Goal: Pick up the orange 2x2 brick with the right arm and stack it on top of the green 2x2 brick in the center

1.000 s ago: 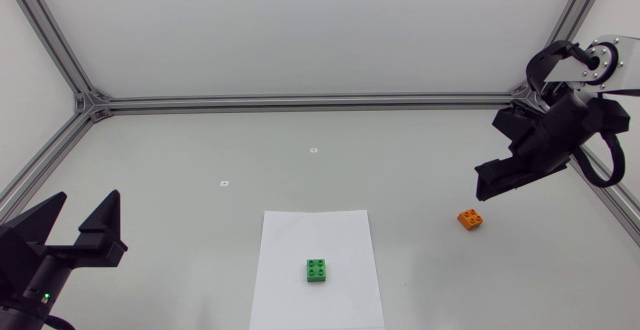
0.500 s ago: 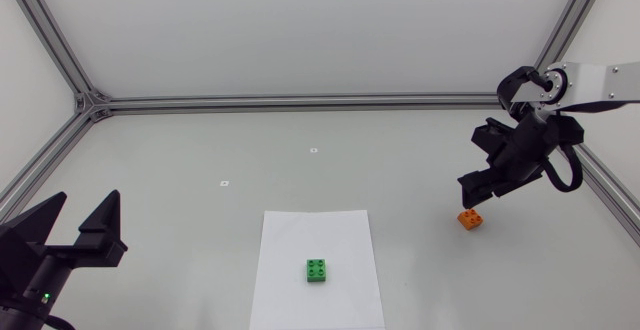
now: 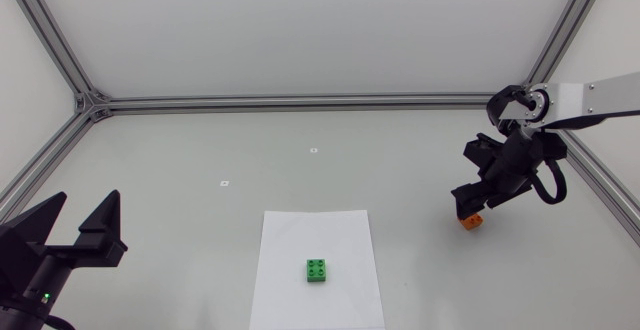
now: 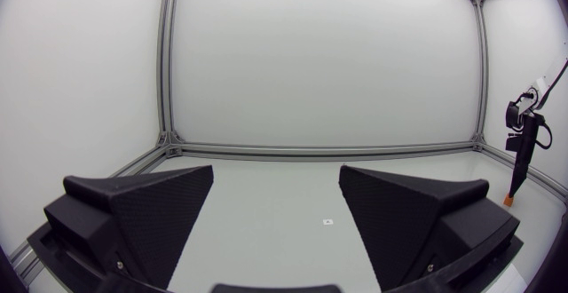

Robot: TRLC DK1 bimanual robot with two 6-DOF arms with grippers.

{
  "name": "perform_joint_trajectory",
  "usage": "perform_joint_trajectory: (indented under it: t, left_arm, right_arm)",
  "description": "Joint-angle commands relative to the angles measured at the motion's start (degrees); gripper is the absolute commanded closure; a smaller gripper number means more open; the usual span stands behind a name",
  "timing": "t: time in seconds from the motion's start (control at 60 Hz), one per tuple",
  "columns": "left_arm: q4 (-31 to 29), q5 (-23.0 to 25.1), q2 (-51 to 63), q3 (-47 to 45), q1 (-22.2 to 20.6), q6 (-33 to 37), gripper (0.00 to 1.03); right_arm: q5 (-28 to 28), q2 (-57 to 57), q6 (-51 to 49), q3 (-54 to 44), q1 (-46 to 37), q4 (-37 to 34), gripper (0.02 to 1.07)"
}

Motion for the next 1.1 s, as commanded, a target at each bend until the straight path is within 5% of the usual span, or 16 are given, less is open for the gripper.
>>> perform_joint_trajectory:
  t: [0.0,0.5,0.567,0.983,1.083]
  left_arm:
    - [-0.76,0.23,-0.45,-2.35,0.26,0.75,0.04]
    - [-0.84,0.32,-0.45,-2.35,0.26,0.75,0.04]
    - [-0.84,0.23,-0.45,-2.35,0.26,0.75,0.04]
    - [-0.84,0.23,-0.45,-2.35,0.26,0.75,0.04]
    - [-0.76,0.23,-0.45,-2.35,0.26,0.75,0.04]
  right_arm:
    - [0.38,1.59,-0.02,-1.74,-0.56,0.78,0.1]
    - [0.2,2.64,0.24,-3.76,-0.65,3.5,0.21]
    - [0.2,2.47,0.24,-4.11,-0.56,3.85,0.29]
    - [0.47,2.29,1.12,-4.9,1.28,4.47,0.31]
    - [0.56,2.38,1.21,-4.81,1.37,4.73,0.39]
